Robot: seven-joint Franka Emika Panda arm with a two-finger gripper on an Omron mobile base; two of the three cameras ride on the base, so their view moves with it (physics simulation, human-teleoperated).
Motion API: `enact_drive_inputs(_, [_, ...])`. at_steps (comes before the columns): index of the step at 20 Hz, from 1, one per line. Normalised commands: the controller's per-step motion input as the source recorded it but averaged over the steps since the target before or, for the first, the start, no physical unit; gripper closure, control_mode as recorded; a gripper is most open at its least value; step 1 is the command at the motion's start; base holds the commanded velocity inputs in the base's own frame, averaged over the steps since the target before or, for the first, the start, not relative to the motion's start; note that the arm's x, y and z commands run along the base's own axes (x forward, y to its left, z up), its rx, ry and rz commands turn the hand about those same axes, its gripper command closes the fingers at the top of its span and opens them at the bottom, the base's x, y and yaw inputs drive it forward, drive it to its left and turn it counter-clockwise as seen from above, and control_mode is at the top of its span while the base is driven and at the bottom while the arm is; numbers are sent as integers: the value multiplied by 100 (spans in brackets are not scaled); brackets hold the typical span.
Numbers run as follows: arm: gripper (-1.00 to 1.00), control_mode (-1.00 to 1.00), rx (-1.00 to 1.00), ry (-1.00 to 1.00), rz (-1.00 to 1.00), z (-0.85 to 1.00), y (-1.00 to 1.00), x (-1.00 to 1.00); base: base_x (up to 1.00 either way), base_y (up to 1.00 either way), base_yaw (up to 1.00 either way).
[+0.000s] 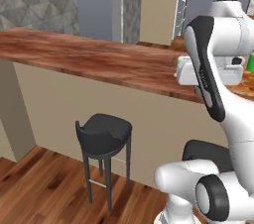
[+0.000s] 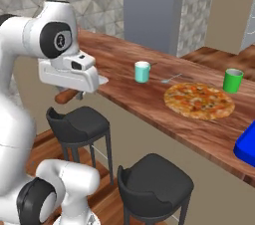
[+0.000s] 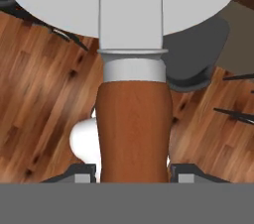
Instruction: Take the pizza cutter from the drawer on the left and place it on the dining counter for cutting.
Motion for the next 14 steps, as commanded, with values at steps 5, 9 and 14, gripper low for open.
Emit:
enact_drive_inputs(5, [100,-100,0,0,-12,35,-47,43,0,0,0])
enact_drive_inputs(9, [100,-100,0,0,-11,0,-42,29,0,0,0])
enact_drive_inputs(14, [100,-100,0,0,-10,-12,-37,25,0,0,0])
